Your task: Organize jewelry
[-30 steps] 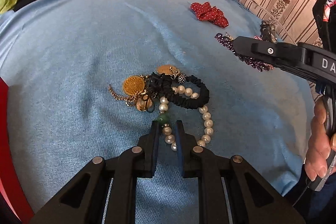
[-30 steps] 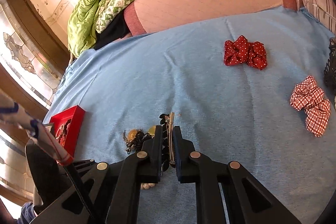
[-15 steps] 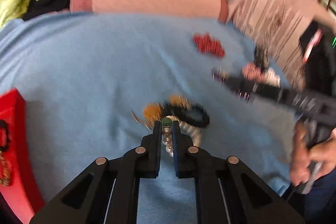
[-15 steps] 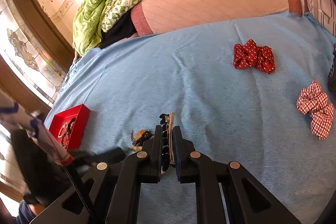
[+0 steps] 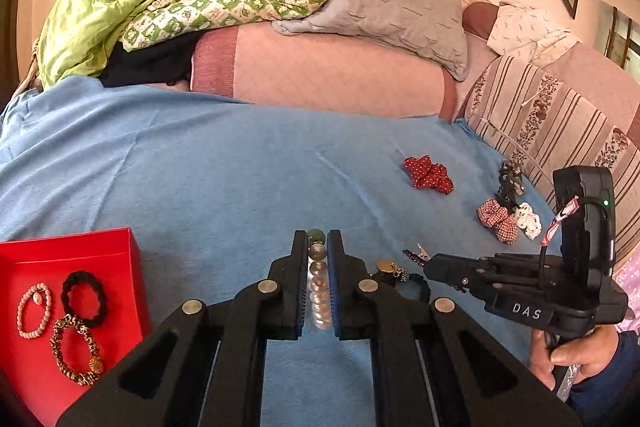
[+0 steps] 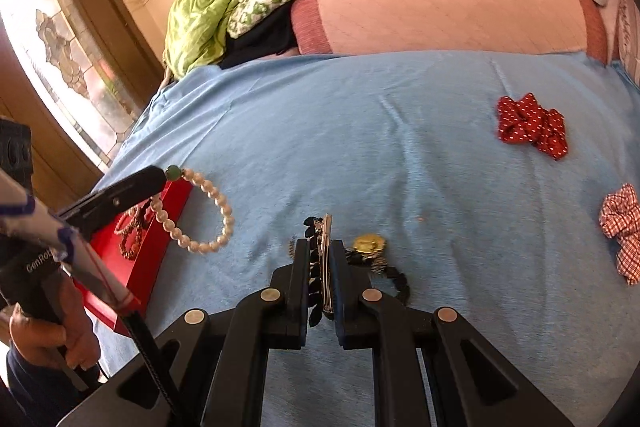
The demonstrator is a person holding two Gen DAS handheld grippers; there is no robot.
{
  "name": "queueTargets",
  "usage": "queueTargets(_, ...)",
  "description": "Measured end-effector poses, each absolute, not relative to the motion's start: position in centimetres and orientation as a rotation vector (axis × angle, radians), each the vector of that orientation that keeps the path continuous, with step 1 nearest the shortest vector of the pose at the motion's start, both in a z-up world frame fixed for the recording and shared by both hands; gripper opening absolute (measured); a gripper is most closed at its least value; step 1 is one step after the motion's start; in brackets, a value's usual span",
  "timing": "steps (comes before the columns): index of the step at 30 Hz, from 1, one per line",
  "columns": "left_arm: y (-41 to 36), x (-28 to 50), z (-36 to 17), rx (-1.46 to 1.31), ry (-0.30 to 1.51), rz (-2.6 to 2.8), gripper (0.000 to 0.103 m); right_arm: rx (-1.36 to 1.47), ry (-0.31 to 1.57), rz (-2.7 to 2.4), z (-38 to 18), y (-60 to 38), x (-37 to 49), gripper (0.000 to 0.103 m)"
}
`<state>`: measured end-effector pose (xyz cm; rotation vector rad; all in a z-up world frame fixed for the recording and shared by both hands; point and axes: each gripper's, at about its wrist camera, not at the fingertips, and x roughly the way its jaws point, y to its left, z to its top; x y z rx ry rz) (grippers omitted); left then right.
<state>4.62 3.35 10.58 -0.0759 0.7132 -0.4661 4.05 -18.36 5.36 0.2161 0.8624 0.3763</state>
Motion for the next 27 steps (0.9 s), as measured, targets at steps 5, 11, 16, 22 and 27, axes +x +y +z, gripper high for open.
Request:
queueTargets(5, 3.8, 4.6, 10.6, -0.077, 0.715, -0.459, 0.009, 0.207, 0.869, 0.384, 5.1, -17.8, 4.1, 0.011)
queueTargets(11, 4.3, 4.7, 10.7, -0.084, 0.714, -0.449, 0.009, 0.207, 0.87, 0.391, 5.2, -17.4, 4.2, 0.011)
queueTargets(16, 4.7, 4.5, 11.1, -0.102, 0.703, -0.442, 0.009, 0.22, 0.868, 0.396, 5.3, -16.8, 4.2, 0.011)
queueTargets(22, 6.6, 3.8, 11.8, -0.143, 0.685, -0.409, 0.009, 0.239, 0.845, 0.424, 6.1, -14.6, 3.9, 0.011)
queueTargets(27, 8.6, 2.8, 12.5, -0.169, 0.667, -0.373, 0.009, 0.251, 0.831, 0.46, 6.7, -11.6, 3.5, 0.011)
